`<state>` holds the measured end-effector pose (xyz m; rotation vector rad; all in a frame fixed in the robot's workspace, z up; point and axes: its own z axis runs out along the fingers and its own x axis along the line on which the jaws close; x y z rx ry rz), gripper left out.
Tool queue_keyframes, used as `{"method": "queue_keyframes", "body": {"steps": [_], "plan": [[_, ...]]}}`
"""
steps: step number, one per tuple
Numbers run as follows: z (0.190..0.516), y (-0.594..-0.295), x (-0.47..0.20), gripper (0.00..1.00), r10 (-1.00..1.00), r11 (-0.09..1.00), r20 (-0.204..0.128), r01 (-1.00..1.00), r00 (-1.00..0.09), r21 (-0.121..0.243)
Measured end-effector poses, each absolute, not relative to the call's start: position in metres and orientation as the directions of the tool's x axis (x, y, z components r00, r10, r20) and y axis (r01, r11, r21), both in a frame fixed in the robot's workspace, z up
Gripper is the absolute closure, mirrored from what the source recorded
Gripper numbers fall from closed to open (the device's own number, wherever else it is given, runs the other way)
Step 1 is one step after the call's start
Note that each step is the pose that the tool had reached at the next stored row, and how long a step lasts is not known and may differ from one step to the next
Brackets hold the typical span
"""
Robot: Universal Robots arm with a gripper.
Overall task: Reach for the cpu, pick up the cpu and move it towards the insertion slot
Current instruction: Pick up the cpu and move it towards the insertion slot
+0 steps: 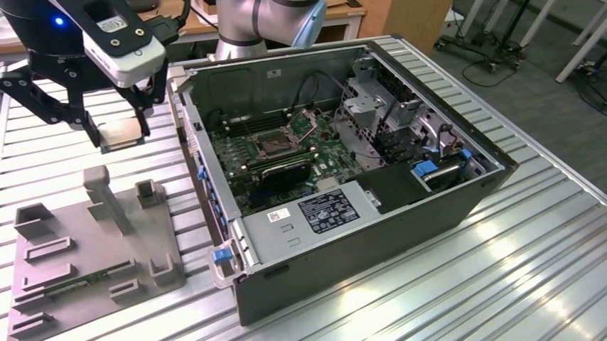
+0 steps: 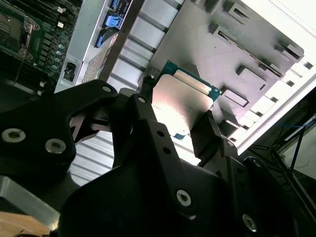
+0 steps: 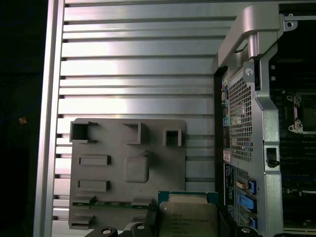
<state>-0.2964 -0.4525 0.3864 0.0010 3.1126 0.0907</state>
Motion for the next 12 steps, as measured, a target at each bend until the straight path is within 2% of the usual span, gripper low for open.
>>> {"method": "queue_keyframes", "body": {"steps": [12], "plan": [[0.3864, -0.4525, -0.2932, 0.45, 0.001, 0.998, -0.028, 0.0, -1.0, 0.058]]}}
